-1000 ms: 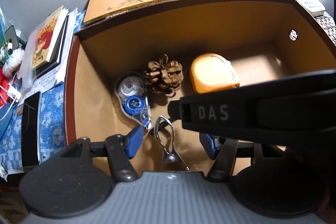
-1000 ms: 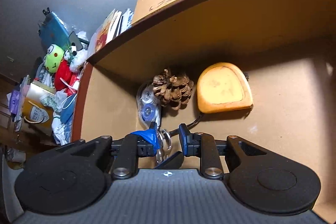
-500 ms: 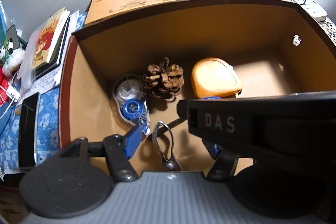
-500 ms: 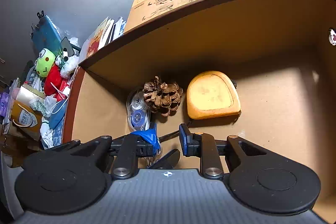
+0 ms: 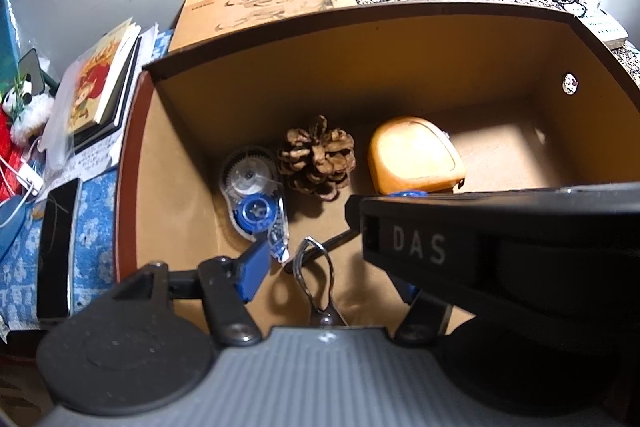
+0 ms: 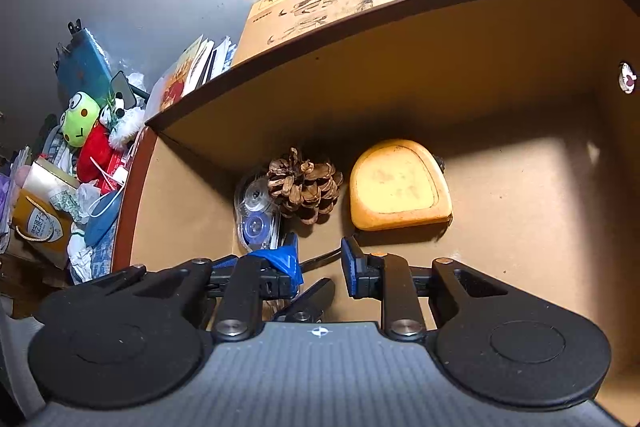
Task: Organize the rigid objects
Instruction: 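Open the right gripper to release the scissors into the box, then withdraw the open right gripper up from the box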
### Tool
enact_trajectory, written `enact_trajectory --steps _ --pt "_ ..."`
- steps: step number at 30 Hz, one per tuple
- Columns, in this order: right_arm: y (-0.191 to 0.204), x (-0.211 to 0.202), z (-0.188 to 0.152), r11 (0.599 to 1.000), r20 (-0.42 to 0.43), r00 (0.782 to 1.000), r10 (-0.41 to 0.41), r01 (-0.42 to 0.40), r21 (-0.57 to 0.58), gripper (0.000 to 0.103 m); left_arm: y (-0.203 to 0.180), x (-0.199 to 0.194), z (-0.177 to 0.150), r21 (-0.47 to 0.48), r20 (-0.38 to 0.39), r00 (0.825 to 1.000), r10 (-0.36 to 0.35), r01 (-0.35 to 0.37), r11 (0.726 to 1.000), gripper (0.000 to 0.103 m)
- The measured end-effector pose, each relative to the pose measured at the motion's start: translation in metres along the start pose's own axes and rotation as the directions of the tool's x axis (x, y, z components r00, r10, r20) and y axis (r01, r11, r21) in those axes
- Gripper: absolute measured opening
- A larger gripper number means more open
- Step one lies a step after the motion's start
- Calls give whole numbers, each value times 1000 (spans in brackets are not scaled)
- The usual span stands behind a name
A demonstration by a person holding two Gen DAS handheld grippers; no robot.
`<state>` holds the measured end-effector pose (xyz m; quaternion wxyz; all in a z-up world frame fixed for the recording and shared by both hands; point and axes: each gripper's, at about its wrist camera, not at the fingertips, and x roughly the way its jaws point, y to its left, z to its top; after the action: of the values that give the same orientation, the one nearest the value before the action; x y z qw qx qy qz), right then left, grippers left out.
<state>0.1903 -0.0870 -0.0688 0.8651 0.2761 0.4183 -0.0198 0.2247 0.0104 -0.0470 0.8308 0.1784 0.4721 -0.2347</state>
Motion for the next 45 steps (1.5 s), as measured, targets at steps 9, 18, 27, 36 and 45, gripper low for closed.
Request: enact_trajectory --steps 9,18,27,36,45 --pt "-2 0 -2 1000 0 1000 -11 11 10 7 -4 -5 -5 14 35 999 20 -21 1000 66" --pt "2 -14 1 996 43 996 -84 86 -35 7 -2 -5 -1 17 51 999 10 -11 1000 70" --pt "-12 -36 -2 991 121 986 -119 125 -45 7 -1 -6 1 18 61 998 4 -5 1000 72" --pt "-9 -42 -5 987 186 979 -85 108 -116 7 -5 -8 -1 27 74 997 26 -28 999 72" --pt "-16 -47 -6 988 276 960 -58 95 -123 7 -7 -10 -3 30 98 994 44 -47 998 73"
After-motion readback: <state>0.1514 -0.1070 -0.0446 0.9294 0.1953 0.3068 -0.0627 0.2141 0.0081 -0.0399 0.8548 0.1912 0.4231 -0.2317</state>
